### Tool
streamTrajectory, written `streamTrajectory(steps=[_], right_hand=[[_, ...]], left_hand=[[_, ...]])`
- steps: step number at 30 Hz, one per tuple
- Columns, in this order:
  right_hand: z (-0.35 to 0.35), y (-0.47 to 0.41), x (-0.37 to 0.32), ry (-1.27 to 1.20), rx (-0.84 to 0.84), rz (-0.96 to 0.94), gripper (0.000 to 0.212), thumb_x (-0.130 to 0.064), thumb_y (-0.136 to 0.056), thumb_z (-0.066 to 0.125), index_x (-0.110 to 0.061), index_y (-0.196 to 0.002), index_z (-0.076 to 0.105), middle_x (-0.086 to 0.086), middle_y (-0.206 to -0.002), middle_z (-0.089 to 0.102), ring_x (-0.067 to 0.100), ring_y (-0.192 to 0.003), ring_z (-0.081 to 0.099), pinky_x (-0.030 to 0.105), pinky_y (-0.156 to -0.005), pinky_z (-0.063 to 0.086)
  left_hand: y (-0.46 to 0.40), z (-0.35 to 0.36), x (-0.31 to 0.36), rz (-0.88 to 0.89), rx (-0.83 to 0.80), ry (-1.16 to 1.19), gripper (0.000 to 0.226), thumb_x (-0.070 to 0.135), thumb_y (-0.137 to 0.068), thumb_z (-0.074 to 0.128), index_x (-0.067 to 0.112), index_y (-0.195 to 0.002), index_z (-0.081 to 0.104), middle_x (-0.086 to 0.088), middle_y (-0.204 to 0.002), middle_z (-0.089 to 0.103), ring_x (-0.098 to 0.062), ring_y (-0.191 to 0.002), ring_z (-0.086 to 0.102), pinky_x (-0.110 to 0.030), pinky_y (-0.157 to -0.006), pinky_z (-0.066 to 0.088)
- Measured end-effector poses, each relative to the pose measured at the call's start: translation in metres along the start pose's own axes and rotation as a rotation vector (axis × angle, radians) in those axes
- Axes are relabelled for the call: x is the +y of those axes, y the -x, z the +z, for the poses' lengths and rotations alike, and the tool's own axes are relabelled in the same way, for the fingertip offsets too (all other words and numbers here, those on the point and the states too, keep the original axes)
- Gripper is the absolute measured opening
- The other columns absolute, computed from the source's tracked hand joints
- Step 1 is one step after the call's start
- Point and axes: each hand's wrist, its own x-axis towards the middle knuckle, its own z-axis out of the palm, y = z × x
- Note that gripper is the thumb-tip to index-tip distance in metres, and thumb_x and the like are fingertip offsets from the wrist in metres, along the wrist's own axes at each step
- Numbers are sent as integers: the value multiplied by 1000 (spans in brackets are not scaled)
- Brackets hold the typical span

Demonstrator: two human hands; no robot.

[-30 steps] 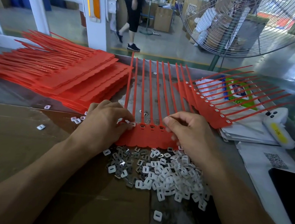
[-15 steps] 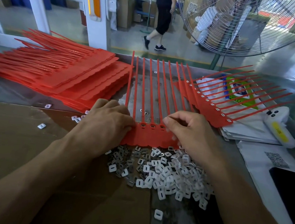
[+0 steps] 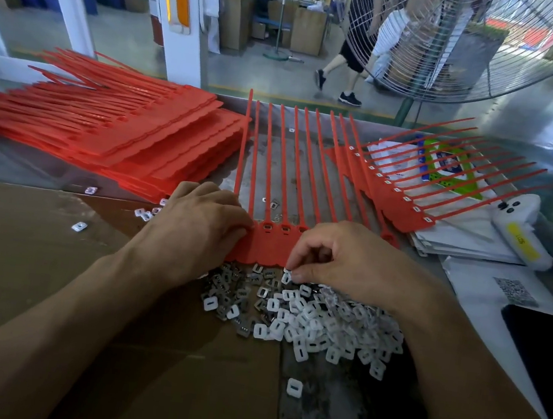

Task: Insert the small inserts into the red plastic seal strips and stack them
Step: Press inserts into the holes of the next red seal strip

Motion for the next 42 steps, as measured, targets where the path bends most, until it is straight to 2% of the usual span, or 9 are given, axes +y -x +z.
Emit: streamTrajectory(steps=[11, 15, 18, 21, 24, 27, 30, 37, 42], right_hand=[[0, 1, -3, 58, -28, 14, 10, -32, -86, 83, -35, -85, 73, -28, -87, 66, -8, -78, 62, 13, -64, 43], [-1, 2, -1, 55, -42, 45, 13, -36, -86, 83, -35, -85, 71, -34, -89, 64, -10, -81, 60, 18, -71, 42], [-2, 5, -2, -27, -20, 42, 11, -36, -88, 81, -34, -87, 70, -27, -90, 69, -6, -80, 65, 21, -71, 47], [0, 3, -3, -210, 132, 22, 9, -29, -91, 79, -30, -89, 70, -12, -86, 73, 1, -75, 68, 25, -70, 52], [7, -3, -4, -381, 294, 52, 6, -23, -93, 76, -27, -90, 72, -9, -74, 71, 1, -63, 62, 23, -62, 50], [11, -7, -4, -560, 372, 140, 4, -21, -94, 75, -23, -91, 74, -6, -64, 65, 5, -51, 56, 22, -51, 45], [12, -8, -3, -632, 394, 195, 6, -19, -95, 73, -23, -93, 76, -3, -64, 66, 11, -51, 56, 26, -51, 48], [18, -12, -1, -716, 365, 185, 8, -21, -95, 73, -26, -92, 80, -1, -66, 69, 11, -51, 58, 18, -53, 48], [18, -13, -1, -834, 326, 138, 8, -22, -95, 74, -18, -96, 81, 6, -86, 78, 11, -67, 66, 23, -56, 53]], left_hand=[[2, -2, 1, -26, -6, 41, 33, 46, -97, 51, 35, -122, 69, 17, -120, 64, -10, -117, 50, -30, -103, 28], [-2, -8, 4, -37, -56, 0, 31, 49, -98, 49, 38, -122, 67, 18, -121, 62, -8, -119, 49, -30, -105, 26], [-11, -18, 9, -46, -138, -15, 30, 51, -98, 50, 41, -122, 65, 20, -119, 60, -7, -120, 47, -32, -104, 24], [-20, -27, 21, 1, -153, 24, 28, 47, -96, 60, 41, -122, 64, 23, -116, 59, -3, -117, 49, -35, -106, 29], [-26, -27, 37, 28, -62, 223, 25, 37, -91, 71, 33, -115, 70, 19, -108, 65, -2, -101, 58, -34, -96, 48], [-23, -13, 46, -15, 55, 437, 22, 26, -87, 77, 26, -107, 69, 14, -99, 66, -4, -91, 62, -35, -84, 55], [-18, 2, 44, -46, 151, 555, 24, 20, -87, 78, 28, -105, 65, 15, -95, 66, -4, -90, 65, -34, -79, 56], [-16, 8, 37, 97, 268, 504, 11, 18, -89, 76, 19, -98, 70, 13, -93, 67, -6, -86, 65, -24, -75, 53], [-16, 7, 39, -20, 289, 560, 3, 24, -90, 73, 26, -91, 71, 15, -87, 68, -7, -84, 64, -22, -73, 50]])
